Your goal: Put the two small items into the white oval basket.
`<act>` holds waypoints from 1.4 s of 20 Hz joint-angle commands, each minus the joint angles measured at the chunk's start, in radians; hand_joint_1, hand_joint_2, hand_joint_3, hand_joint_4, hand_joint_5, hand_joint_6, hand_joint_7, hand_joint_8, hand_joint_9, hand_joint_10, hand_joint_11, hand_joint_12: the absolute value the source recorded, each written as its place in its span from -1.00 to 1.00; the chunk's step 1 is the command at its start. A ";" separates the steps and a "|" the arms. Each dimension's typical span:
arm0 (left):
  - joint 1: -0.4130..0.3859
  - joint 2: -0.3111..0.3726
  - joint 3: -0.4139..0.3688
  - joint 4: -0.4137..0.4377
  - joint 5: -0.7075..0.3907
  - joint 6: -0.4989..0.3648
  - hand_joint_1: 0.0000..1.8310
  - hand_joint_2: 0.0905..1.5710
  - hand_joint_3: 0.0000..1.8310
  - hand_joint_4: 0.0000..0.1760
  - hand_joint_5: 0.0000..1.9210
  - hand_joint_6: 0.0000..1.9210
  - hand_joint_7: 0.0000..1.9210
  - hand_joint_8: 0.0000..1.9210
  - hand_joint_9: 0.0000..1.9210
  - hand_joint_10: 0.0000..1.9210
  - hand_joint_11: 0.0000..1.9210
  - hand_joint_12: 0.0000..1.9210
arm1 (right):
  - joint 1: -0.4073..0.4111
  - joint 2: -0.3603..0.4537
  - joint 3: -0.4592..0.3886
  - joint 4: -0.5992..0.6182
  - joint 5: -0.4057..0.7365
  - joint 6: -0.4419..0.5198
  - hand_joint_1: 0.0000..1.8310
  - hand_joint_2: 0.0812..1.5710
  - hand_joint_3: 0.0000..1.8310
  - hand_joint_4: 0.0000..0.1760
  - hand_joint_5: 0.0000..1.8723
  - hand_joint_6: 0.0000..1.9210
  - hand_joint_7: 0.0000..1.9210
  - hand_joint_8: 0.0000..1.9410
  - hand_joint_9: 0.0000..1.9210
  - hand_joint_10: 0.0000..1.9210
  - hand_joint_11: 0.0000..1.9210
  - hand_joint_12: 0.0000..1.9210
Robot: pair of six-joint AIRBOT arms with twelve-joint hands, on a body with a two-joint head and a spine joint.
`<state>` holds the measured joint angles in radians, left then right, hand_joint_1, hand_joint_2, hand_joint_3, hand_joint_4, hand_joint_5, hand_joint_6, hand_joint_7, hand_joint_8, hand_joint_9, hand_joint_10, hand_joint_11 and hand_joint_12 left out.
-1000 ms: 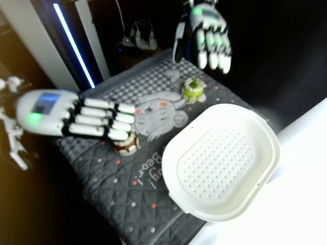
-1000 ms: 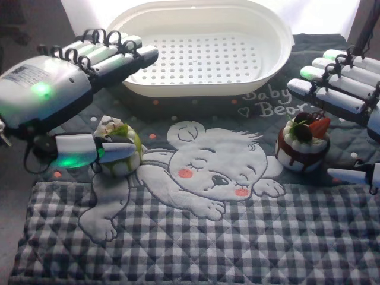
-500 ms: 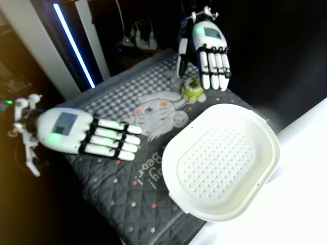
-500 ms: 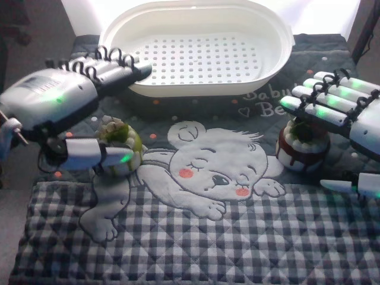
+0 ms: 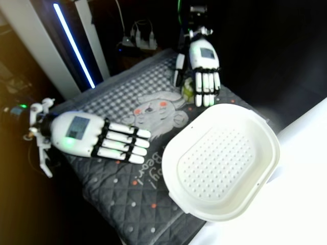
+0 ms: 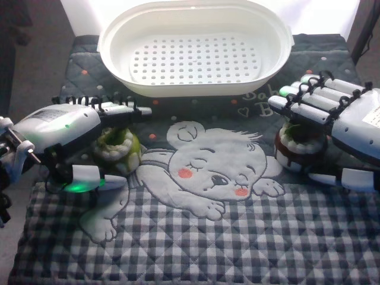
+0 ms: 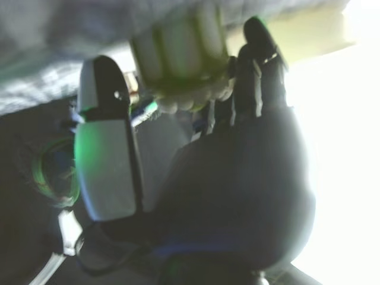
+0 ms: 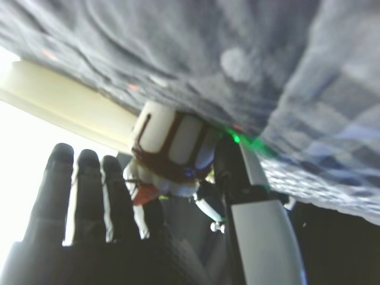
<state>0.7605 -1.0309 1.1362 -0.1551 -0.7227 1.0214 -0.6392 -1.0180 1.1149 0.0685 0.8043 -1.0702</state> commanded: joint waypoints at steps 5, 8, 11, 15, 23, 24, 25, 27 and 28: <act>0.003 0.011 -0.005 0.007 -0.122 0.004 0.58 0.62 -1.00 -1.00 -0.55 0.07 -0.42 0.75 -0.42 0.74 -0.40 1.00 | 0.003 0.004 0.005 -0.004 0.059 -0.004 0.22 0.66 -1.00 -1.00 -0.42 0.68 -0.23 0.55 -0.20 0.83 -0.15 1.00; 0.008 0.020 -0.011 0.007 -0.140 0.004 0.59 0.60 -1.00 -1.00 -0.57 0.26 -0.39 0.71 -0.39 0.70 -0.36 1.00 | 0.003 0.004 0.005 -0.004 0.059 -0.004 0.24 0.65 -1.00 -1.00 -0.40 0.66 -0.20 0.56 -0.12 0.90 -0.09 1.00; 0.011 0.028 -0.014 0.007 -0.161 0.004 0.46 0.60 -1.00 -1.00 -0.55 0.42 -0.35 0.64 -0.42 0.94 -0.33 1.00 | 0.003 0.014 0.000 -0.004 0.075 -0.003 0.22 0.67 -1.00 -1.00 -0.38 0.63 -0.26 0.65 -0.09 1.00 0.02 1.00; 0.011 0.053 -0.036 0.019 -0.221 0.004 0.35 0.74 -0.99 -1.00 -0.48 0.77 -0.59 0.83 -0.44 0.95 -0.42 1.00 | 0.004 0.058 -0.030 -0.004 0.150 -0.002 0.23 0.67 -1.00 -1.00 -0.36 0.59 -0.24 0.62 -0.20 0.99 -0.13 1.00; -0.203 0.036 0.013 0.120 -0.202 0.004 0.32 0.73 -0.99 -1.00 -0.52 0.74 -0.47 0.79 -0.43 0.94 -0.40 1.00 | 0.162 0.061 -0.001 -0.023 0.158 -0.003 0.25 0.68 -1.00 -1.00 -0.42 0.62 -0.22 0.64 -0.04 0.94 0.04 1.00; -0.258 0.022 0.032 0.145 -0.166 0.004 0.20 0.73 -0.99 -1.00 -0.48 0.70 -0.41 0.83 -0.45 0.99 -0.38 1.00 | 0.197 0.049 0.013 -0.025 0.154 -0.003 0.24 0.68 -1.00 -1.00 -0.42 0.64 -0.21 0.60 -0.07 0.90 0.00 1.00; -0.292 0.017 0.043 0.158 -0.145 0.004 0.20 0.70 -1.00 -1.00 -0.43 0.62 -0.37 0.81 -0.33 1.00 -0.22 1.00 | 0.222 0.039 0.024 -0.031 0.148 -0.003 0.23 0.69 -1.00 -1.00 -0.43 0.68 -0.22 0.58 -0.10 0.89 -0.02 1.00; -0.356 0.008 0.064 0.167 -0.112 0.003 0.18 0.72 -1.00 -1.00 -0.43 0.64 -0.41 0.84 -0.34 1.00 -0.14 1.00 | 0.307 0.004 0.057 -0.055 0.097 -0.006 0.21 0.70 -1.00 -1.00 -0.41 0.70 -0.27 0.60 -0.19 0.89 -0.08 1.00; -0.397 -0.008 0.084 0.184 -0.084 0.003 0.18 0.72 -1.00 -0.96 -0.43 0.67 -0.43 0.82 -0.34 1.00 -0.16 1.00 | 0.350 -0.015 0.077 -0.063 0.063 -0.018 0.21 0.72 -1.00 -1.00 -0.44 0.72 -0.27 0.64 -0.13 0.96 0.00 1.00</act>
<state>0.3599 -1.0523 1.2259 0.0536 -0.7059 1.0229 -0.2836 -1.0485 1.1946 0.0055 0.7673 -1.0882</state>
